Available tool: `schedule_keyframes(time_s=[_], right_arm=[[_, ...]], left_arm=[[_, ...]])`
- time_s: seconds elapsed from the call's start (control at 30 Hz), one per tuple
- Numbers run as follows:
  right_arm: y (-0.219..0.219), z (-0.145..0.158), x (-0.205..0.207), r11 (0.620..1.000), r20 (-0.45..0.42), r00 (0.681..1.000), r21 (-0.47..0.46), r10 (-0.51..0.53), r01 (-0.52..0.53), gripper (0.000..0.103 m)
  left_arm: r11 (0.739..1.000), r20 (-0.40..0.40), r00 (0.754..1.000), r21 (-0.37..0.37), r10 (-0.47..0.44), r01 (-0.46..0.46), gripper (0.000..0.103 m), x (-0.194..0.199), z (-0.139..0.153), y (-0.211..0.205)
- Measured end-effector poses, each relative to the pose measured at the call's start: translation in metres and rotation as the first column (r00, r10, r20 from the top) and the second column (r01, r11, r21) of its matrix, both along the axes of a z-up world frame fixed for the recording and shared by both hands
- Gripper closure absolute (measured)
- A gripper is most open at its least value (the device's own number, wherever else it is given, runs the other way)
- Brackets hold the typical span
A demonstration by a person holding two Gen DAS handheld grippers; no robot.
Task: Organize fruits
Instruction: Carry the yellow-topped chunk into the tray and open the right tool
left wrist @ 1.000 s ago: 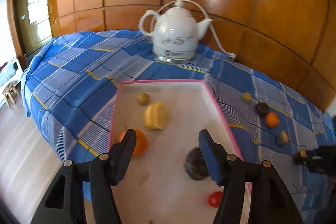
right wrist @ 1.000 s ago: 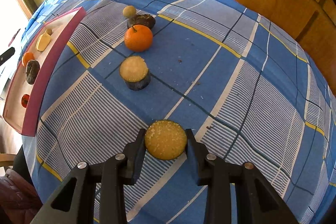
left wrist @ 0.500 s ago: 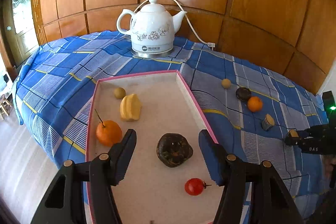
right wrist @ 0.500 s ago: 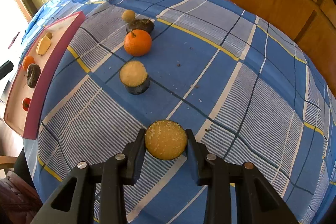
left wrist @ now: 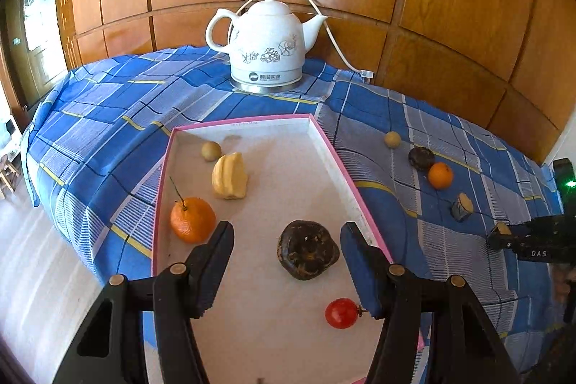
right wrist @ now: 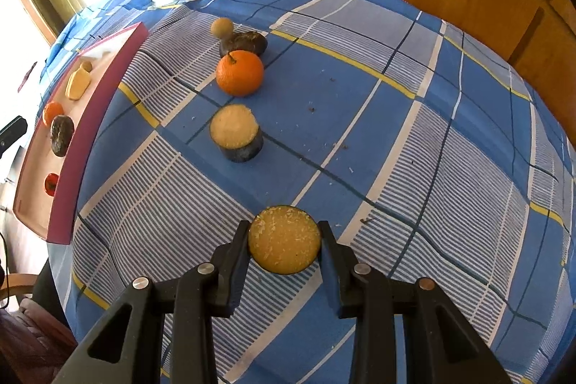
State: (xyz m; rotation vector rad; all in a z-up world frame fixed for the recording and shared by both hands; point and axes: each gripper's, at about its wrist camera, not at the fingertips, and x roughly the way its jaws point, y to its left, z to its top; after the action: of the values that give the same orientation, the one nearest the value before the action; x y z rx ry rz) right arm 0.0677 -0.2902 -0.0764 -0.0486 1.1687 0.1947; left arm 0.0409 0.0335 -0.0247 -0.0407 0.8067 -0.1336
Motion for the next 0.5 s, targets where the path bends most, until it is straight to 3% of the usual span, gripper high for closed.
schedule_keyframes(time_s=[0.2,0.5], right_arm=[[0.026,0.022,0.001,0.998,0.046,0.998,0.044,0.049,-0.051,0.067],[0.111,0.042,0.024,0.968,0.089,0.981,0.169,0.173,-0.186,0.067]], left_arm=[[1.000,-0.010,1.000,-0.015,0.016,-0.017,0.041,-0.001,-0.004,0.009],[0.997,-0.001,0.998,-0.039,0.066,-0.066,0.041,-0.002,-0.001,0.028]])
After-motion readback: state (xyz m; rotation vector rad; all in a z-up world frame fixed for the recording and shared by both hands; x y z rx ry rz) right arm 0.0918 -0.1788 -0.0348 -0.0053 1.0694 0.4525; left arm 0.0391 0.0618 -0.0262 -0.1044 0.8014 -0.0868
